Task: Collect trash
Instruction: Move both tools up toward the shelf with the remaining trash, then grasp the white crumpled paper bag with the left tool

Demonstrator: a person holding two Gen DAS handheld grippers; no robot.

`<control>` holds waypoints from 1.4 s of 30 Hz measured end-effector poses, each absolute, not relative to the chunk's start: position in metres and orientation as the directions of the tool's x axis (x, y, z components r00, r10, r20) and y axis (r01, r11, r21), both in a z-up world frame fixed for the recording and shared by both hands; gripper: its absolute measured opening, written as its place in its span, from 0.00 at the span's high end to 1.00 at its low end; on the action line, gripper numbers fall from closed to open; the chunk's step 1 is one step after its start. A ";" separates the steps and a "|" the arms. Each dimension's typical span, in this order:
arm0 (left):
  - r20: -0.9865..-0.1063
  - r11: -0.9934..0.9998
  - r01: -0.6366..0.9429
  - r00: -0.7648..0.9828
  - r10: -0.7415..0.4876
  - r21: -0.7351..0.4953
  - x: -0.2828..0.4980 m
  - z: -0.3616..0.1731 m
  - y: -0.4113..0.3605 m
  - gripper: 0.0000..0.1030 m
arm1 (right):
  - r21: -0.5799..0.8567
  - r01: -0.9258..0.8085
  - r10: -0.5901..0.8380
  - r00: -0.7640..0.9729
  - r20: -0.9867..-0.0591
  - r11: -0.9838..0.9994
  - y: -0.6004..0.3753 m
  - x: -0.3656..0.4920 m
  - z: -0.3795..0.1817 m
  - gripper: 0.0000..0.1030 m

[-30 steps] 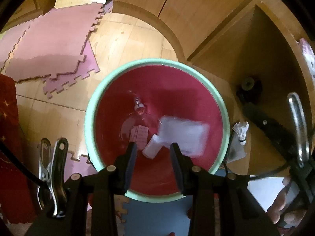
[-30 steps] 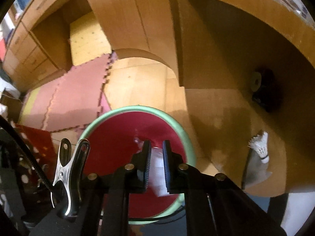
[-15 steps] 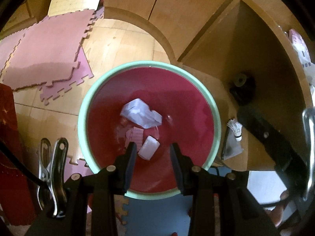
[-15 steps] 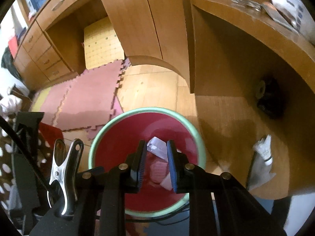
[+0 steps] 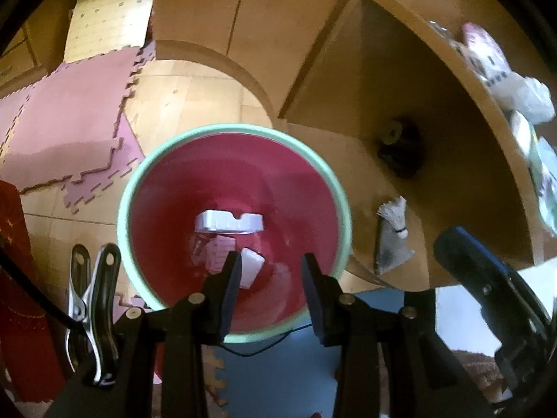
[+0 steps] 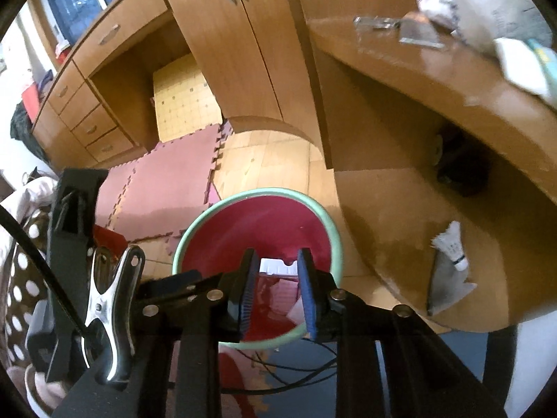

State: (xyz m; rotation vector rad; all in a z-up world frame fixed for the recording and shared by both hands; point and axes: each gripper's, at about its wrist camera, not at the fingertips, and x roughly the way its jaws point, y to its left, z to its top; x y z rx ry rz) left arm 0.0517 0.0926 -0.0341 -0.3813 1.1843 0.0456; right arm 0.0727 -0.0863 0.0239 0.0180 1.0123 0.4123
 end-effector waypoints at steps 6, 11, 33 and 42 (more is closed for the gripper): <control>-0.894 0.942 -0.186 0.408 -0.183 -0.278 0.044 -0.018 0.074 0.65 | 0.204 -0.320 0.349 0.509 -0.786 0.925 -0.111 0.045 0.049 0.74; -0.872 0.950 -0.150 0.456 -0.179 -0.274 0.040 0.006 0.059 0.65 | 0.211 -0.290 0.345 0.563 -0.751 0.933 -0.135 0.028 0.067 0.72; -0.788 0.979 -0.004 0.594 -0.162 -0.205 0.069 0.101 -0.027 0.65 | 0.224 -0.211 0.307 0.703 -0.641 0.951 -0.230 -0.002 0.096 0.69; -0.762 0.983 0.064 0.623 -0.175 -0.174 0.091 0.123 -0.067 0.64 | 0.247 -0.184 0.302 0.719 -0.626 0.951 -0.259 -0.007 0.097 0.69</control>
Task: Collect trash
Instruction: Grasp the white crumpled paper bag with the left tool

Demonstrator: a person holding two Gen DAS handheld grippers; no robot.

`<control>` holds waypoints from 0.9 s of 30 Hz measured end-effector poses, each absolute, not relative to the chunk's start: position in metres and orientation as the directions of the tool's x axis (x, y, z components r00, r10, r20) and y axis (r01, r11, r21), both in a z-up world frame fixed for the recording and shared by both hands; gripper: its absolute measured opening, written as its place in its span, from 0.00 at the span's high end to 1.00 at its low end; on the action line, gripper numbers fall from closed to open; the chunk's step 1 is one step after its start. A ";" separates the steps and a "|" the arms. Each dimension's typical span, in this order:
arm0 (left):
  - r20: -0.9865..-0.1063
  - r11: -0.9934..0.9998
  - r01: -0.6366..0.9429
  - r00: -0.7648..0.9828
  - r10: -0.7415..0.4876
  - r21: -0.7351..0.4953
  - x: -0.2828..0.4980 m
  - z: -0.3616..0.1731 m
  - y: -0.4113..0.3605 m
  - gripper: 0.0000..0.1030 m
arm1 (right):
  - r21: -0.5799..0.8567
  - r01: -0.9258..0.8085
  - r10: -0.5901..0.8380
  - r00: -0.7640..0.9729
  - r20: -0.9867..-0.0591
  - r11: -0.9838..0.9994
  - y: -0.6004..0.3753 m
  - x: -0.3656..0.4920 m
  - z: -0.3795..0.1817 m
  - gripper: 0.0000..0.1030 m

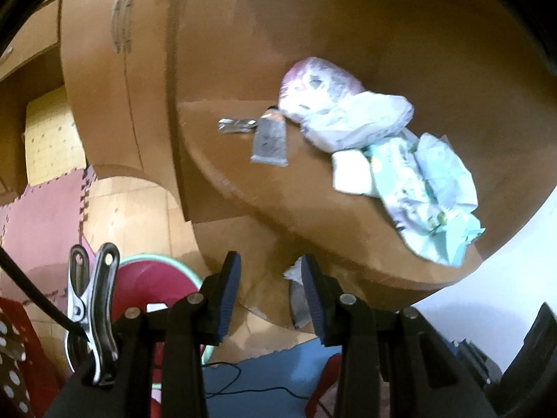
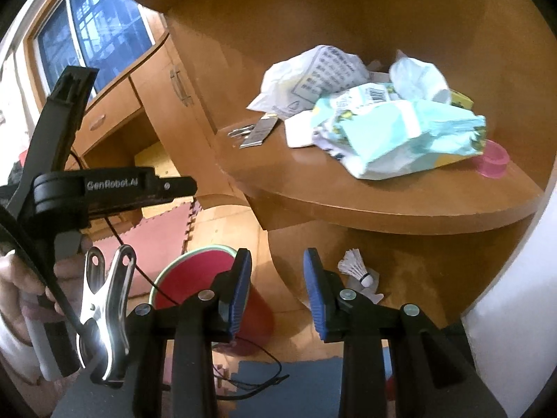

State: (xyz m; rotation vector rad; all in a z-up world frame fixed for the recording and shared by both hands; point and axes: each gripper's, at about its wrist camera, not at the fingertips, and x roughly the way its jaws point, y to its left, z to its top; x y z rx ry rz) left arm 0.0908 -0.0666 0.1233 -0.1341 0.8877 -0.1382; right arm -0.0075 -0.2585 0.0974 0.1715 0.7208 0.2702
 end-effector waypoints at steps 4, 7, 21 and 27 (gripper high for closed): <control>-0.741 0.983 0.116 0.646 -0.184 -0.144 0.101 0.143 -0.091 0.62 | 0.279 -0.170 0.311 0.726 -0.613 0.945 -0.271 -0.009 0.099 0.69; -0.727 0.982 0.155 0.662 -0.185 -0.109 0.113 0.156 -0.111 0.58 | 0.297 -0.168 0.321 0.731 -0.603 0.940 -0.275 -0.008 0.102 0.69; -0.728 0.926 0.360 0.665 -0.170 0.113 0.197 0.168 -0.185 0.46 | 0.360 -0.160 0.356 0.729 -0.584 0.919 -0.284 -0.003 0.103 0.67; -0.740 0.912 0.376 0.659 -0.139 0.164 0.225 0.156 -0.202 0.46 | 0.394 -0.167 0.388 0.710 -0.588 0.904 -0.285 0.003 0.098 0.67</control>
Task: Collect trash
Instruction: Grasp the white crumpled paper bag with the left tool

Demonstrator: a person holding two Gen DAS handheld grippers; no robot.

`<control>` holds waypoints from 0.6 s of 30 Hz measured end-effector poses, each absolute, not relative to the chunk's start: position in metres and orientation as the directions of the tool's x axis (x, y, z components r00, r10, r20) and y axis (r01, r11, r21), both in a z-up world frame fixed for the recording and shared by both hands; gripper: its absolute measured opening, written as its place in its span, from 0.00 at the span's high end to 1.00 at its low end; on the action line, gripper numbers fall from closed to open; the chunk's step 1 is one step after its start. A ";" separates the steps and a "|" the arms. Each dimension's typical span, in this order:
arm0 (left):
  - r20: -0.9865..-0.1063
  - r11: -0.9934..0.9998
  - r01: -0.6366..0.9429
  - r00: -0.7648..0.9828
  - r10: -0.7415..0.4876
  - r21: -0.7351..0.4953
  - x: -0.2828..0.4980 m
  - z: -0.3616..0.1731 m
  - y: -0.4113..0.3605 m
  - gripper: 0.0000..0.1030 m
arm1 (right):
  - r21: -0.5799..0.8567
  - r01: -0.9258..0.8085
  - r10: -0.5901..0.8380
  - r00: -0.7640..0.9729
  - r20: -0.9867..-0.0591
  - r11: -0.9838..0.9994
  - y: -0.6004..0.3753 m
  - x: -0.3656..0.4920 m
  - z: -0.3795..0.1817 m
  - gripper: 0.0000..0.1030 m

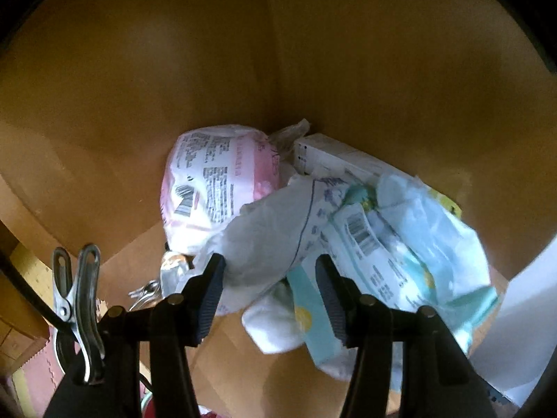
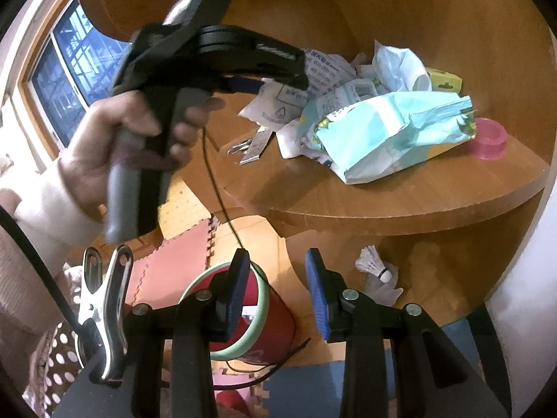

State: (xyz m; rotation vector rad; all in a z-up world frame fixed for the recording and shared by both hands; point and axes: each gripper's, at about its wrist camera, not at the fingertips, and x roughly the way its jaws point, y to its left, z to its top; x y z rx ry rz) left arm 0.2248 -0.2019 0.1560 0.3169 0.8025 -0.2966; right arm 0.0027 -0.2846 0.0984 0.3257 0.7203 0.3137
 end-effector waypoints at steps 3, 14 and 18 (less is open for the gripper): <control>-0.746 0.921 0.355 0.654 -0.124 0.158 0.237 0.149 -0.203 0.46 | 0.394 -0.176 0.397 0.697 -0.597 0.902 -0.282 0.005 0.096 0.67; -0.767 0.938 0.315 0.635 -0.094 0.147 0.266 0.135 -0.199 0.72 | 0.410 -0.170 0.409 0.673 -0.616 0.896 -0.280 0.012 0.091 0.67; -0.752 0.945 0.314 0.644 -0.141 0.091 0.263 0.141 -0.192 0.82 | 0.408 -0.172 0.410 0.671 -0.618 0.897 -0.277 0.012 0.091 0.67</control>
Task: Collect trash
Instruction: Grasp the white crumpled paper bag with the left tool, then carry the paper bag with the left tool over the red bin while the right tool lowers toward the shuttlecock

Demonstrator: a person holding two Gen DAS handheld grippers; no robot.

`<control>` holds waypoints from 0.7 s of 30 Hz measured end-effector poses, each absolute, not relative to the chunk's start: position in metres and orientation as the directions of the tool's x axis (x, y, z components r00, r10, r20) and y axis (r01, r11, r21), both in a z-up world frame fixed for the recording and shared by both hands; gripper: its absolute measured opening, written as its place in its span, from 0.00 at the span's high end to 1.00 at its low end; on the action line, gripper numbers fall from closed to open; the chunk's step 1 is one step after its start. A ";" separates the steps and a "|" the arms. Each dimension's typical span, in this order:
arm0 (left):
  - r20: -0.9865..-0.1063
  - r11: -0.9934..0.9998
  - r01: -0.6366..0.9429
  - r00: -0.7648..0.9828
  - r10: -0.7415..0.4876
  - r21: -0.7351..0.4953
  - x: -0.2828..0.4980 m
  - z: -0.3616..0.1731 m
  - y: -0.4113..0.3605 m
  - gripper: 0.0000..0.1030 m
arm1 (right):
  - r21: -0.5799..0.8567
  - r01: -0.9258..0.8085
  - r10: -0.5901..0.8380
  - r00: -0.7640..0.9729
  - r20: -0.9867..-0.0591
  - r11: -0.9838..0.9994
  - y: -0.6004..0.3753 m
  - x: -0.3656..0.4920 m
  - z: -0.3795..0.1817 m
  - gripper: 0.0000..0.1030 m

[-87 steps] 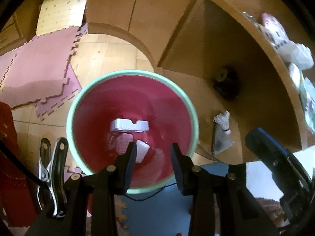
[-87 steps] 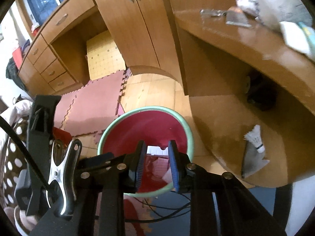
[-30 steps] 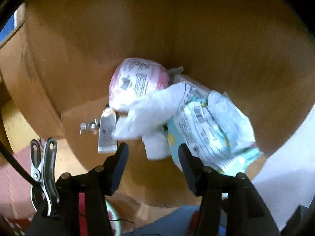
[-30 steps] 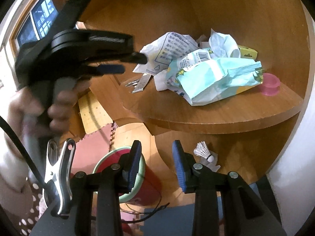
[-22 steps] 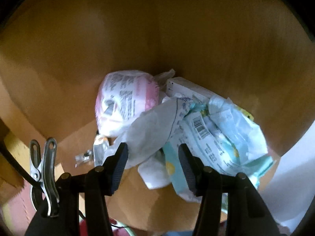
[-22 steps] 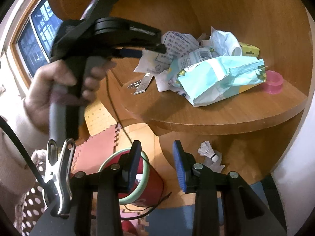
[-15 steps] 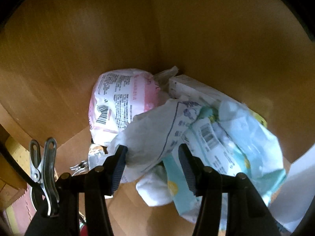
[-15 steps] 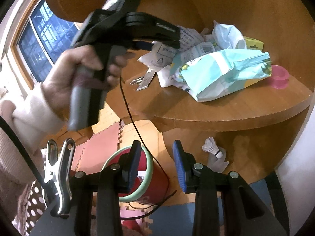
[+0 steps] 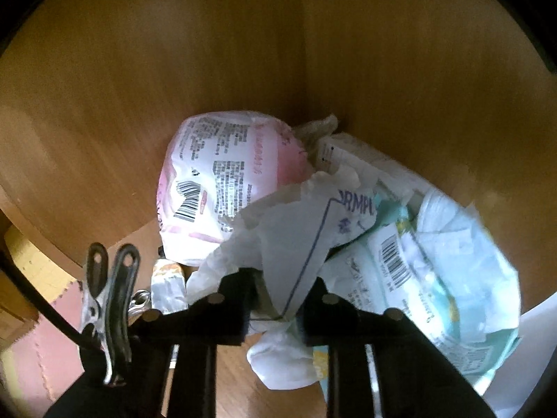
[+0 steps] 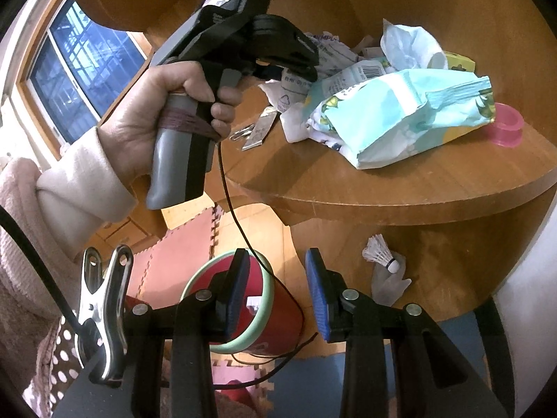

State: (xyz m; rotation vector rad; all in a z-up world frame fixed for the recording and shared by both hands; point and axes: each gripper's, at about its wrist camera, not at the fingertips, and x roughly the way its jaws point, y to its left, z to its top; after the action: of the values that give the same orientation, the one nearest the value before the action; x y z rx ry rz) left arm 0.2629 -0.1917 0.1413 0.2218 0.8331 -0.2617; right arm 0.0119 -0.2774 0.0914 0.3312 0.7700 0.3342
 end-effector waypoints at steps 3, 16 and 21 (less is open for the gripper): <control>-0.729 0.954 0.298 0.658 -0.186 0.025 0.255 0.155 -0.182 0.85 | 0.406 -0.168 0.406 0.672 -0.620 0.898 -0.278 0.011 0.091 0.67; -0.651 0.959 0.254 0.709 -0.272 -0.124 0.215 0.187 -0.148 0.86 | 0.403 -0.158 0.395 0.681 -0.617 0.902 -0.283 0.007 0.091 0.67; -0.642 0.944 0.246 0.692 -0.330 -0.220 0.212 0.191 -0.136 0.86 | 0.404 -0.149 0.389 0.685 -0.616 0.902 -0.284 0.006 0.094 0.67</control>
State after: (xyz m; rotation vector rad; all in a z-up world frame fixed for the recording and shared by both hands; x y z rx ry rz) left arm 0.2121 -0.1357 0.1913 -0.1197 0.7397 -0.3223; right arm 0.0058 -0.2844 0.0936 0.3372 0.7605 0.3080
